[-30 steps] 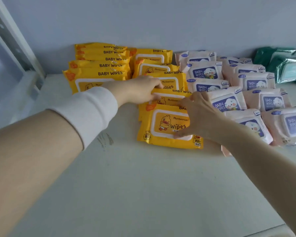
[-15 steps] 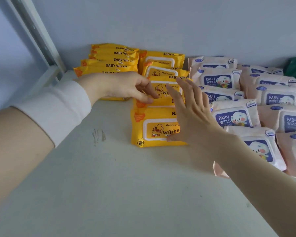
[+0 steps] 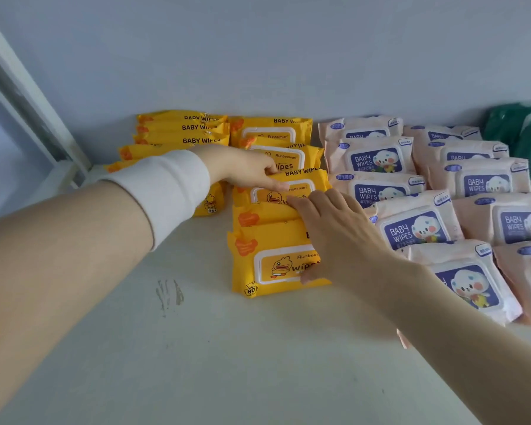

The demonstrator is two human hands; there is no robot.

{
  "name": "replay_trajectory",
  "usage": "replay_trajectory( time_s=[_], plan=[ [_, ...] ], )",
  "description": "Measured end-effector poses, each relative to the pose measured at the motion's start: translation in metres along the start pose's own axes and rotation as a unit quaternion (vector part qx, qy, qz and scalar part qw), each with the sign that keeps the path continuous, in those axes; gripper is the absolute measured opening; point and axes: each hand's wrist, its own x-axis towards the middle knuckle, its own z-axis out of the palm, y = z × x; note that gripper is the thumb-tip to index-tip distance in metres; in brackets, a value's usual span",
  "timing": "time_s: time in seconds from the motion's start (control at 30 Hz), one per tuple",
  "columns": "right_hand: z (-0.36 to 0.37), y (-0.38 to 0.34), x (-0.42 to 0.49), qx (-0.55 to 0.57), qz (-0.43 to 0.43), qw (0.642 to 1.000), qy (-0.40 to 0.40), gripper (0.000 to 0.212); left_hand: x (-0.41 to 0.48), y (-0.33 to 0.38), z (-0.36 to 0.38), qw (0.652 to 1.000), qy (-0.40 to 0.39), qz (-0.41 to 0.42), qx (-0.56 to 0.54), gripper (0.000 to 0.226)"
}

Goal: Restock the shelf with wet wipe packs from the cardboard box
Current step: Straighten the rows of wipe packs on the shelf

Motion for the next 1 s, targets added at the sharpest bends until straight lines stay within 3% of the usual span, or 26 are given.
replay_trajectory(
  time_s=[0.1,0.27,0.4,0.47,0.53,0.6,0.67,0.77,0.9,1.0],
  plan=[
    [0.001,0.001,0.003,0.011,-0.002,1.0,0.003,0.11,0.002,-0.002,-0.006,1.0,-0.01,0.021,-0.004,0.051],
    [0.001,0.006,0.008,-0.008,0.002,0.999,0.036,0.11,-0.008,-0.005,-0.013,0.974,-0.024,0.06,-0.219,0.034],
    [-0.003,0.009,0.018,-0.07,-0.02,0.997,0.013,0.112,-0.011,-0.01,-0.019,0.961,-0.039,0.073,-0.264,0.027],
    [-0.004,0.009,0.02,-0.068,-0.021,0.997,0.013,0.114,-0.004,-0.01,-0.019,0.967,0.018,0.084,-0.24,0.026],
    [-0.003,0.009,0.021,-0.051,-0.02,0.998,0.023,0.116,0.009,-0.012,-0.02,0.977,0.133,0.093,-0.141,0.016],
    [-0.003,0.009,0.019,-0.039,-0.021,0.999,0.026,0.121,0.021,-0.016,-0.021,0.978,0.18,0.095,-0.042,0.038],
    [-0.002,0.01,0.017,-0.04,-0.02,0.999,0.025,0.129,0.031,-0.017,-0.021,0.985,0.152,0.085,0.013,0.065],
    [0.0,0.01,0.016,-0.035,-0.016,0.999,0.021,0.138,0.042,-0.017,-0.017,0.988,0.121,0.063,0.068,0.085],
    [0.003,0.01,0.018,-0.022,-0.02,0.999,0.023,0.135,0.049,-0.018,-0.008,0.995,0.056,0.052,0.06,0.082],
    [0.004,0.009,0.017,-0.011,-0.02,0.999,0.027,0.131,0.052,-0.017,-0.01,0.995,0.057,0.054,0.058,0.077]
  ],
)
